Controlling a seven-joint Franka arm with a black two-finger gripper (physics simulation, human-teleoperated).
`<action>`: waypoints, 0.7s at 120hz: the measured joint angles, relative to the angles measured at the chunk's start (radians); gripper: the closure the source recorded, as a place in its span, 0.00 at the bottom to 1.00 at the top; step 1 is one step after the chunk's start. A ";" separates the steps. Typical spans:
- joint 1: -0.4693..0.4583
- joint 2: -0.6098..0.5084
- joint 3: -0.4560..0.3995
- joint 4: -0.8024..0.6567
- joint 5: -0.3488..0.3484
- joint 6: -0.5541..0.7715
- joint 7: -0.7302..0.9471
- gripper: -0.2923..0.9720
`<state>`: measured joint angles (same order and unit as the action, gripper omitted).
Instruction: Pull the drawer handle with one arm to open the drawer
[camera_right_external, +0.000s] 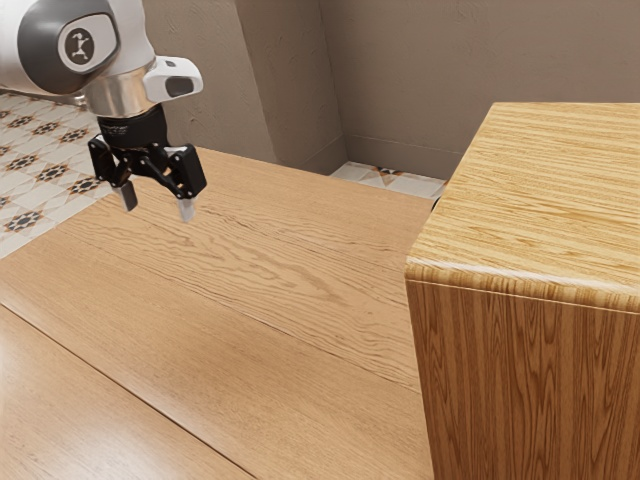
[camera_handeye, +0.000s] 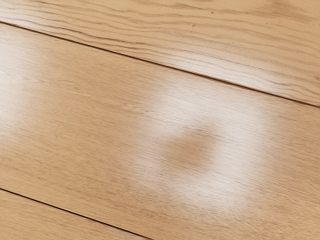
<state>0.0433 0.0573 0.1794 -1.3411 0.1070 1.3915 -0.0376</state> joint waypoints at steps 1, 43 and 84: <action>0.000 0.000 0.000 0.000 0.000 0.000 0.000 0.23; 0.075 -0.047 -0.007 0.202 -0.045 -0.004 -0.003 0.23; 0.080 -0.044 0.006 0.215 -0.050 -0.004 -0.002 0.23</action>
<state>0.1233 0.0130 0.1859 -1.1257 0.0570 1.3879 -0.0396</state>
